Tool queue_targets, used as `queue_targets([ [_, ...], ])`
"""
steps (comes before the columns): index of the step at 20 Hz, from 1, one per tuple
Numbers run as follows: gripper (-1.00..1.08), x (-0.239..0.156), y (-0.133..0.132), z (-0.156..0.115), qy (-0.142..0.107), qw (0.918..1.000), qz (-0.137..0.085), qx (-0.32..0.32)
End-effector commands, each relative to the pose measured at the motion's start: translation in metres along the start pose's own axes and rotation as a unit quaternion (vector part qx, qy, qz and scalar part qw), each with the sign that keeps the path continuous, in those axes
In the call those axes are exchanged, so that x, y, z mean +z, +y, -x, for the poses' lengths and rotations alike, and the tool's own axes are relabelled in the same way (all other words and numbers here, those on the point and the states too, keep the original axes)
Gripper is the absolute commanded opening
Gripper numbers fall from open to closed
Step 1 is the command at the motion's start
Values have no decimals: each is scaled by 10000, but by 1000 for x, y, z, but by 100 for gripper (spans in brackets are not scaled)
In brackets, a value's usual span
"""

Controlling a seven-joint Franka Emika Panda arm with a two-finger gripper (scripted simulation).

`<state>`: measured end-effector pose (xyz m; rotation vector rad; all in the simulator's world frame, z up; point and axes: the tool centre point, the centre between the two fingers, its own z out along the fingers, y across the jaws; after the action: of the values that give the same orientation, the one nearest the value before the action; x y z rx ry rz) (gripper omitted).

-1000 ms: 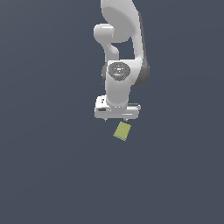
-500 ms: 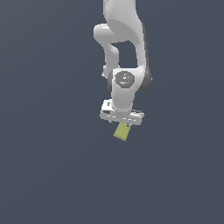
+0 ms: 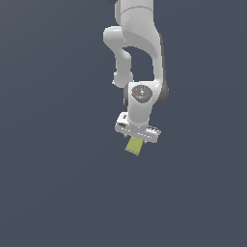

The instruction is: Pick up the object and move it to a goal position.

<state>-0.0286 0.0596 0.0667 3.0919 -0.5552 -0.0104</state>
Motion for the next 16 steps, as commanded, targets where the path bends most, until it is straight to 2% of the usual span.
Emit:
queue_targets([
  [1,100,4,-2,1,20,9999,-5,116],
  [10,100,9,-3,2,26,9998,-6,172],
  [16,100,33,-2,3,29,9998,-7,186],
])
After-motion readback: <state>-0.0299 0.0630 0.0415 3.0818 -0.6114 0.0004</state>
